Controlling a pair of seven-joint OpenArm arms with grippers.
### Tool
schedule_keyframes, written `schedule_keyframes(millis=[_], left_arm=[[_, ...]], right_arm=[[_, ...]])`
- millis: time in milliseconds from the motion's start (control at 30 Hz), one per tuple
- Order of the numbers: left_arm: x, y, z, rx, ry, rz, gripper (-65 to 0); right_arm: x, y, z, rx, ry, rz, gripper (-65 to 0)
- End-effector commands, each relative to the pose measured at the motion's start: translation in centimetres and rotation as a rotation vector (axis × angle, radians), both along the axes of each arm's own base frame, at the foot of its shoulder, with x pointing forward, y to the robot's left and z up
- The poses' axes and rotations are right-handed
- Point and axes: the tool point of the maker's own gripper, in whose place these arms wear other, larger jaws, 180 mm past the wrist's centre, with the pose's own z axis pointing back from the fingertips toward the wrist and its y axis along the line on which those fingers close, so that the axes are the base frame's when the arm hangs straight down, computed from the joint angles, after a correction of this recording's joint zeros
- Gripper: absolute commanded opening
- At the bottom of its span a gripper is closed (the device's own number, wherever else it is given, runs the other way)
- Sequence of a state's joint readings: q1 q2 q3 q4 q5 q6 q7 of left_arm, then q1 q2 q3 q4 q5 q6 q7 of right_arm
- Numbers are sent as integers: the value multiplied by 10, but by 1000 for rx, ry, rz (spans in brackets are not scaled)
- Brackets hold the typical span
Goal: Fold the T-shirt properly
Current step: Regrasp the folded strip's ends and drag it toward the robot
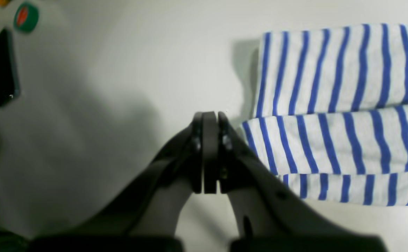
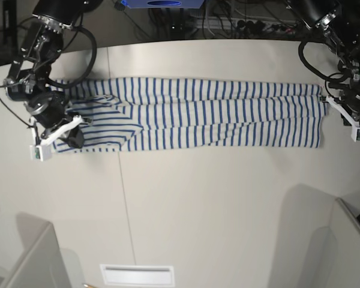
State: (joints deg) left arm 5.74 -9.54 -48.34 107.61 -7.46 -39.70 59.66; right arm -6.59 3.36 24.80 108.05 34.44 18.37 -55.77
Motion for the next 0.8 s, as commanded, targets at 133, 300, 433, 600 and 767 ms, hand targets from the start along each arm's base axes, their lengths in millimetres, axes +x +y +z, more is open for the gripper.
schedule_keyframes(millis=[133,300,433,600,767], left_arm=[[4,8,22,-115,-165,23,-418],[0,9,-3,-206,-136,35,-69],[-7,14,-37,-287,-65,69,-12],[1,-2,-67,-357,-30,22,-12],[2,-15,-87,-412,-10,9,-12]], right_arm=[[2,4,9,11,-37,7,-650],[-5,4,3,11,-18,6,-650],[-7,4,1,11,-13,6,-650],[-7,4,1,11,-10,7,-650],[-7,5,1,11,-9,9,-650]])
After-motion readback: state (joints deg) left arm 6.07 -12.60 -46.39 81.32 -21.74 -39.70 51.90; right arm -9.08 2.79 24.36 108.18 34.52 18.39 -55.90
